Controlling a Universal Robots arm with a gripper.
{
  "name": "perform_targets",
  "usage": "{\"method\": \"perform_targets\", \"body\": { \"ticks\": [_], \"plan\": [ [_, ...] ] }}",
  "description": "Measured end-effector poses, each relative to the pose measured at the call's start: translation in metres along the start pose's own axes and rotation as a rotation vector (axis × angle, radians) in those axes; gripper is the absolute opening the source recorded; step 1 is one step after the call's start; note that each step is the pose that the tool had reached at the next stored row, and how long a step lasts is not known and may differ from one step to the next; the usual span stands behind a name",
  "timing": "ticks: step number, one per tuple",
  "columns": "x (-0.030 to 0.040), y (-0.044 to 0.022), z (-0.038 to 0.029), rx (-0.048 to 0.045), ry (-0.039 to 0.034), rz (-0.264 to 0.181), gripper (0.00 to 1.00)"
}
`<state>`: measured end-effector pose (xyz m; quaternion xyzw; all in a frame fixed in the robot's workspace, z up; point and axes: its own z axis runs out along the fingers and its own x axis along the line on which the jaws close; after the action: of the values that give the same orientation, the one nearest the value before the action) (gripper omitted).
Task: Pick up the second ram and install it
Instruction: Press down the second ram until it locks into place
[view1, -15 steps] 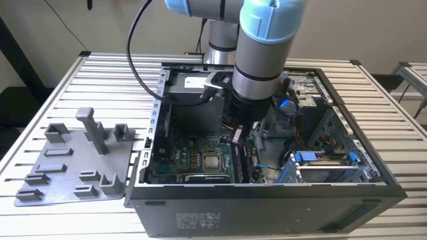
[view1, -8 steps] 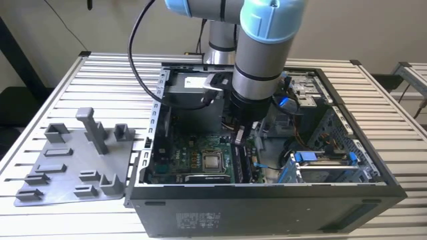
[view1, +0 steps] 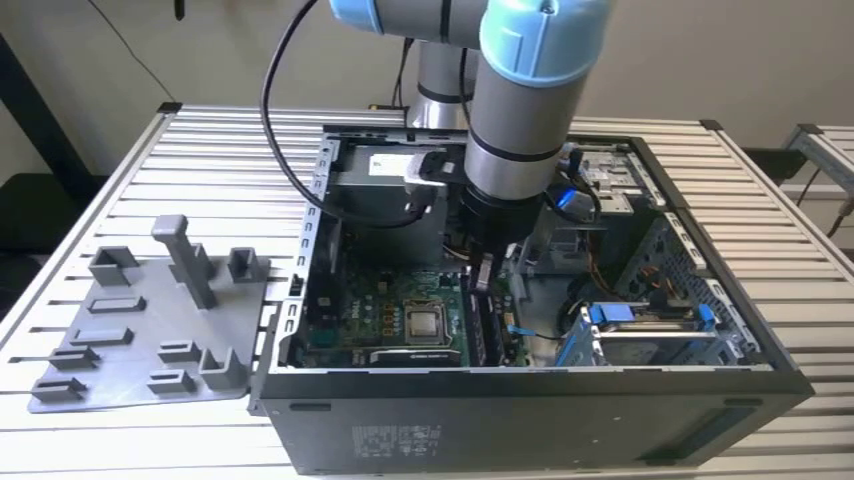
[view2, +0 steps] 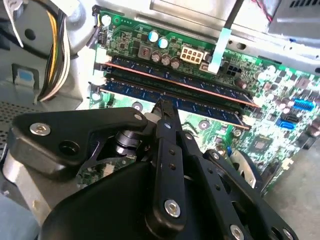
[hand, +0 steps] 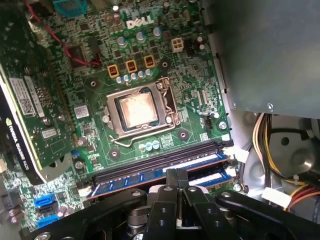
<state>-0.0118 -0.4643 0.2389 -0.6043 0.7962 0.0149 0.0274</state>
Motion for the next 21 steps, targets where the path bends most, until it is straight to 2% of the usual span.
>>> {"method": "perform_targets", "body": {
  "ticks": [7, 12, 21],
  "plan": [
    [0.0004, 0.0001, 0.0008, 0.0092, -0.0054, -0.109, 0.11],
    [0.0027, 0.0016, 0.0012, 0.0141, -0.0078, -0.147, 0.11],
    [0.0118, -0.0005, 0.0014, 0.0121, -0.0092, -0.197, 0.11]
  ]
}}
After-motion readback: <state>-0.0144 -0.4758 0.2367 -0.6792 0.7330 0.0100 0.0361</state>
